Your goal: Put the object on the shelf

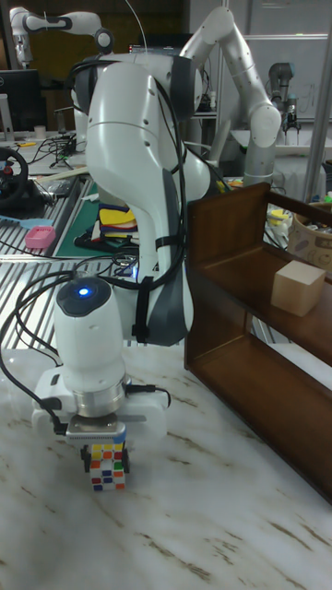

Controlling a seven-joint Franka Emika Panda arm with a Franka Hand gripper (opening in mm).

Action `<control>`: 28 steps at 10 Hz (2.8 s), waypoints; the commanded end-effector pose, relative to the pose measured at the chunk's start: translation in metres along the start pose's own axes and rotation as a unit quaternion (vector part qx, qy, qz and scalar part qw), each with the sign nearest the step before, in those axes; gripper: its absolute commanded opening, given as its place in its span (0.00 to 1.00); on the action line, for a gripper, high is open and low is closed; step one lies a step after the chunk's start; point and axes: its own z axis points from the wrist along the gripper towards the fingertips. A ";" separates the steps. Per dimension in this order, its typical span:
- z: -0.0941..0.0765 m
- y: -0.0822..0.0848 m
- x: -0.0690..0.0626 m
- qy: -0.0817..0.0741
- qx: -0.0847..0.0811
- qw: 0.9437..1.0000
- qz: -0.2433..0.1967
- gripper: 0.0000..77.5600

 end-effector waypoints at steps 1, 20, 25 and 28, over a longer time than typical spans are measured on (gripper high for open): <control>-0.044 -0.002 -0.003 -0.016 0.003 1.000 0.021 0.01; -0.154 0.068 -0.001 0.034 -0.002 0.967 0.251 0.01; -0.190 0.085 -0.017 0.051 0.004 0.957 0.287 0.01; -0.199 0.090 -0.021 0.052 0.003 0.953 0.300 0.01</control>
